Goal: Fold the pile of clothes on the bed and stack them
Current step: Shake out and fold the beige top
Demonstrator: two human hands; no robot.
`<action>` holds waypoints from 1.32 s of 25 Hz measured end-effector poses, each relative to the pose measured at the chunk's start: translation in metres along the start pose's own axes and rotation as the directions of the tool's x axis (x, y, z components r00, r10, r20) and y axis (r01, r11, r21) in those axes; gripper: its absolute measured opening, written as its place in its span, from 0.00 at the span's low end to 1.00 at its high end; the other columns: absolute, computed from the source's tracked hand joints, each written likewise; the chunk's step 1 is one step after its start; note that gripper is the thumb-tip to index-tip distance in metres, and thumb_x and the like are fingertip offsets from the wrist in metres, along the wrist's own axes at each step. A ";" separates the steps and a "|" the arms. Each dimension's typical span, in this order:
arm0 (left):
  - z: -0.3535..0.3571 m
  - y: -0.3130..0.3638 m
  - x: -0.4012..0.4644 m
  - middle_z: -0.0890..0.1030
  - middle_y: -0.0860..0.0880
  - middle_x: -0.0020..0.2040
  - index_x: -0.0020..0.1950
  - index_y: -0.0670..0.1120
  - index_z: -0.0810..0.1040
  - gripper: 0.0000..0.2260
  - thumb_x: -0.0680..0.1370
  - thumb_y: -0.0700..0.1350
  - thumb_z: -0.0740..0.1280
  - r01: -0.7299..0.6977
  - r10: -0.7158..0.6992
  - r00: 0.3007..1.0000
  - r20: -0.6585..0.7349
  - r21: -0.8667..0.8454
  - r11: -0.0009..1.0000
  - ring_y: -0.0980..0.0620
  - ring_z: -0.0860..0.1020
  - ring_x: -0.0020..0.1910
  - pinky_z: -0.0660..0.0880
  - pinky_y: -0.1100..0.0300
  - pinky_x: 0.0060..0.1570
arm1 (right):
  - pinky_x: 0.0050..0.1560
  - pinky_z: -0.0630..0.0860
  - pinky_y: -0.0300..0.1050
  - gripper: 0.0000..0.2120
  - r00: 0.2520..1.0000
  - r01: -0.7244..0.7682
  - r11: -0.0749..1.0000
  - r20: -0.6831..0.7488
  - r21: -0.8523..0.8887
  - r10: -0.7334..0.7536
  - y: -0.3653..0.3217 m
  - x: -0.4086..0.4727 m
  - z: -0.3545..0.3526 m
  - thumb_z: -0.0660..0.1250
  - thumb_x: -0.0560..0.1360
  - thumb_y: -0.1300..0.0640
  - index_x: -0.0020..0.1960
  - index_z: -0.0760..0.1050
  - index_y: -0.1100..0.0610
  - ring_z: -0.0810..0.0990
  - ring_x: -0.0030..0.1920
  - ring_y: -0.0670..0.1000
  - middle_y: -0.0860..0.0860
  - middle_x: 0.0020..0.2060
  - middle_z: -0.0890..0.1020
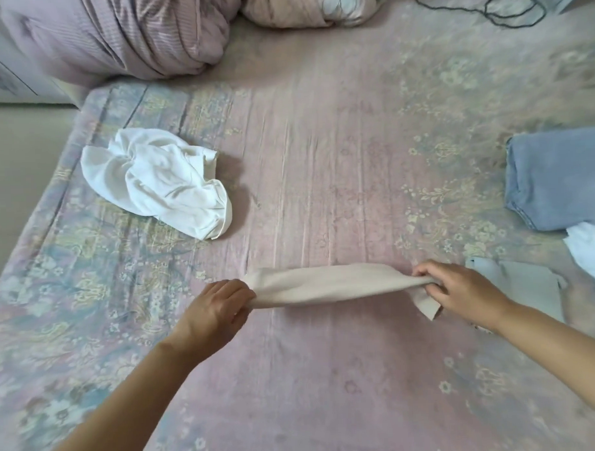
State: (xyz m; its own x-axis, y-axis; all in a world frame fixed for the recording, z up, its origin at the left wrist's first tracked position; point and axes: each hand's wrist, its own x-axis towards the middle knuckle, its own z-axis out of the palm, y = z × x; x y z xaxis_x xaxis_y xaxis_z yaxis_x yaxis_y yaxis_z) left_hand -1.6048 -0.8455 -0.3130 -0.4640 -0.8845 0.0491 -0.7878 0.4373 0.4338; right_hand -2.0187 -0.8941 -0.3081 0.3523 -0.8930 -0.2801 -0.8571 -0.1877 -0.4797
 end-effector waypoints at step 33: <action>0.132 -0.027 0.054 0.75 0.48 0.31 0.35 0.43 0.76 0.13 0.77 0.48 0.68 0.598 -0.952 0.010 0.307 -0.764 -0.240 0.51 0.72 0.31 0.71 0.59 0.36 | 0.54 0.72 0.45 0.19 0.507 -0.631 0.366 0.006 0.685 0.862 0.025 0.122 0.136 0.69 0.75 0.50 0.57 0.79 0.64 0.79 0.56 0.59 0.60 0.54 0.81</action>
State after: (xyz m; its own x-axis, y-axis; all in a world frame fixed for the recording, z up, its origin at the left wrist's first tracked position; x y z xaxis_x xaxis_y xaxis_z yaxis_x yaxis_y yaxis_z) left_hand -1.6621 -0.8834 -0.4402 0.6207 -0.3749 -0.6886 0.2216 -0.7586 0.6127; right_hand -1.9463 -0.9528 -0.4672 -0.5581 -0.6118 -0.5606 -0.2783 0.7745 -0.5681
